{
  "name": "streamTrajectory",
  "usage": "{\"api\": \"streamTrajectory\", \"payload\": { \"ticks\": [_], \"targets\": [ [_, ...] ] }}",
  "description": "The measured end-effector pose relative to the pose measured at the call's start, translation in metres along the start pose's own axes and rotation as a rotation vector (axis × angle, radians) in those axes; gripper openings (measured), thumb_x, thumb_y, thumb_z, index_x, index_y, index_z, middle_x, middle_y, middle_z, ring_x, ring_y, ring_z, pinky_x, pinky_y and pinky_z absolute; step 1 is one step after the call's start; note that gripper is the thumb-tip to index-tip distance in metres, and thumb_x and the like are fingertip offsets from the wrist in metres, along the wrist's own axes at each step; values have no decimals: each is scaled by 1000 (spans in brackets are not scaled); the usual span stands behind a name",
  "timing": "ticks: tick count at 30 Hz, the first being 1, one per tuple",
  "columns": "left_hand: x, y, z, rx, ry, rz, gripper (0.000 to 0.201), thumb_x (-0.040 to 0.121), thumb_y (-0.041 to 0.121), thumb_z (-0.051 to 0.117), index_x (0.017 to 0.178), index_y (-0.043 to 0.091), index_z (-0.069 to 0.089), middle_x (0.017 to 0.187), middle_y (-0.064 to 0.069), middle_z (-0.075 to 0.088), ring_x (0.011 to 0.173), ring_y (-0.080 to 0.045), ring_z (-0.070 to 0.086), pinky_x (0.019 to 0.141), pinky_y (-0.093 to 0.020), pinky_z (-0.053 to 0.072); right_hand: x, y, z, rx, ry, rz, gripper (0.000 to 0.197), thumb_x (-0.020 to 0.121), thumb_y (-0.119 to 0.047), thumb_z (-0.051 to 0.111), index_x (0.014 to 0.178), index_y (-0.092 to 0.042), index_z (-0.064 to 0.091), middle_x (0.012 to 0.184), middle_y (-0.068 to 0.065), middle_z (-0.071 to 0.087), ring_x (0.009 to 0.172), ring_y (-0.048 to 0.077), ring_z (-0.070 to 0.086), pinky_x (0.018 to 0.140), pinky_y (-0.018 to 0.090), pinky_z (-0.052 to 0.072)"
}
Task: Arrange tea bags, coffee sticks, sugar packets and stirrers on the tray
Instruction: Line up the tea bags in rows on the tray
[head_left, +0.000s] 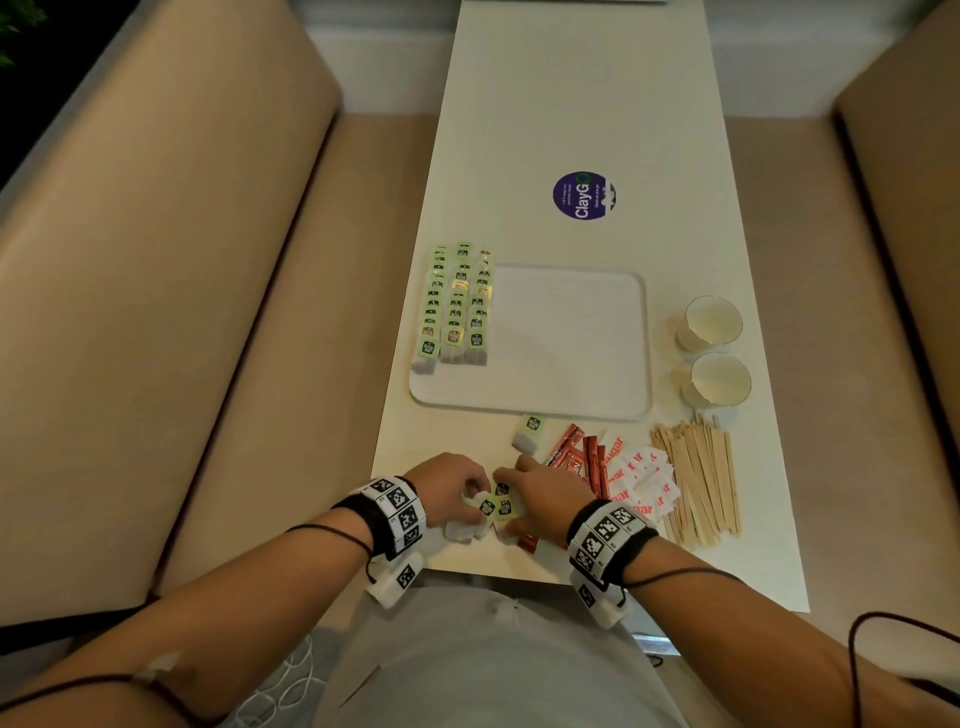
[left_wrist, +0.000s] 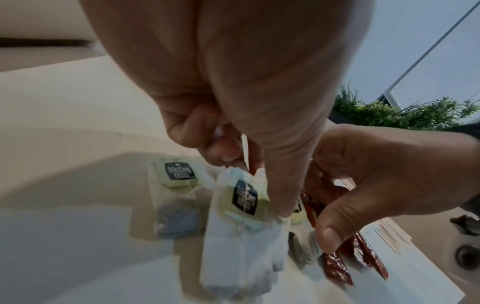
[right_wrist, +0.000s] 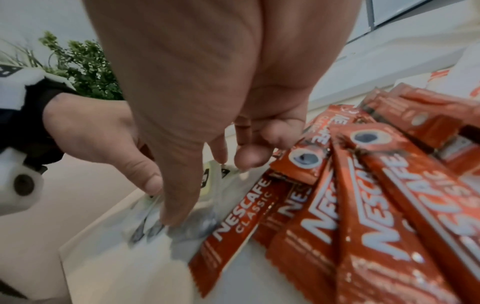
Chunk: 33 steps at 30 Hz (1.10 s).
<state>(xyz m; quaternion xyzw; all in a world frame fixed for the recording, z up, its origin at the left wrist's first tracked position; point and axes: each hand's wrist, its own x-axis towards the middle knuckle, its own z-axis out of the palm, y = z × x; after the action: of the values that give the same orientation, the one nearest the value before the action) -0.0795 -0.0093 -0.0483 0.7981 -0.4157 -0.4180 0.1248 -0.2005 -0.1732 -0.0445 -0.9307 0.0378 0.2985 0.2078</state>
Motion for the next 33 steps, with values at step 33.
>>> {"api": "streamTrajectory", "payload": {
  "ticks": [33],
  "targets": [
    [18,0,-36,-678,293,-95,19,89,7,69,76,17,60,76,-2,62,70,-14,55,74,-35,47,-5,13,-49,324,181,-87,17,97,-22,60,111,-20,70,106,-3,69,91,13,60,83,31,51]
  ]
}}
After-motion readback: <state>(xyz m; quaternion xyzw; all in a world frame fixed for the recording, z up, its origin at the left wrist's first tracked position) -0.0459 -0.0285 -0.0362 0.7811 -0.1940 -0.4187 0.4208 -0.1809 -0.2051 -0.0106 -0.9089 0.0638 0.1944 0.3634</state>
